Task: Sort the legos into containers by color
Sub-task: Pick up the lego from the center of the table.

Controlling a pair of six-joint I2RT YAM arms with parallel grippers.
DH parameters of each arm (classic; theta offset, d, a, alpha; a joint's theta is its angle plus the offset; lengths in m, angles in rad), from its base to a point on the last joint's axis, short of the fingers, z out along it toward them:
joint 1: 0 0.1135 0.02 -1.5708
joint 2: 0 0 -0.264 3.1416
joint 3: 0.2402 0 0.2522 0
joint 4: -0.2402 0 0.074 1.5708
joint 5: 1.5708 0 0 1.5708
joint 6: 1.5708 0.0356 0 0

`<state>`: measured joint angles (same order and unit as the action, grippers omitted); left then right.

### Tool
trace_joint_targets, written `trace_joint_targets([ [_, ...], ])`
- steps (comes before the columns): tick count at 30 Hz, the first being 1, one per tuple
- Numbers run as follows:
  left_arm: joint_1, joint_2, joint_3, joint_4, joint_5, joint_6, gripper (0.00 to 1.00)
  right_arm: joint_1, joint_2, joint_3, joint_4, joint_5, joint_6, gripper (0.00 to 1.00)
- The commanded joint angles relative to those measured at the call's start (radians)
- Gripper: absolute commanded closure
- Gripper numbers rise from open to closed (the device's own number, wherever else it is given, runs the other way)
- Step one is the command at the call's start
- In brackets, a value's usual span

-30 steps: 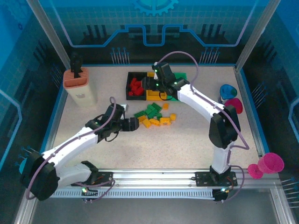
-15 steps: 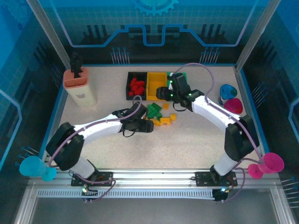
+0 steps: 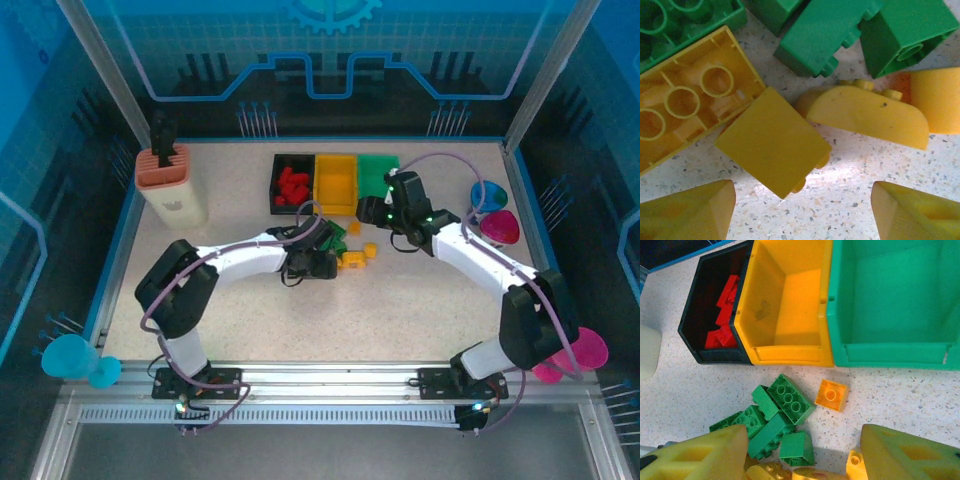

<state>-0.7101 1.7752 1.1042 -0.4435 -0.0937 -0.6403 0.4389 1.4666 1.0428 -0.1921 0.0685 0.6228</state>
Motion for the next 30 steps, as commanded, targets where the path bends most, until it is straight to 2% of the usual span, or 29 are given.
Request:
trace_joint_targets([
  [1,-0.003,0.034,0.041,-0.045,-0.036,-0.019,0.28,-0.014,-0.034,-0.025,0.037,-0.01,0.017,0.38],
  [8,-0.002,0.072,0.087,-0.071,-0.083,-0.007,0.29,-0.021,-0.058,-0.063,0.046,-0.012,0.025,0.38],
  [20,0.007,0.116,0.142,-0.103,-0.135,0.021,0.4,-0.025,-0.087,-0.097,0.048,-0.012,0.031,0.38],
  [30,0.007,0.099,0.135,-0.121,-0.167,0.045,0.59,-0.028,-0.094,-0.117,0.055,-0.015,0.037,0.38],
])
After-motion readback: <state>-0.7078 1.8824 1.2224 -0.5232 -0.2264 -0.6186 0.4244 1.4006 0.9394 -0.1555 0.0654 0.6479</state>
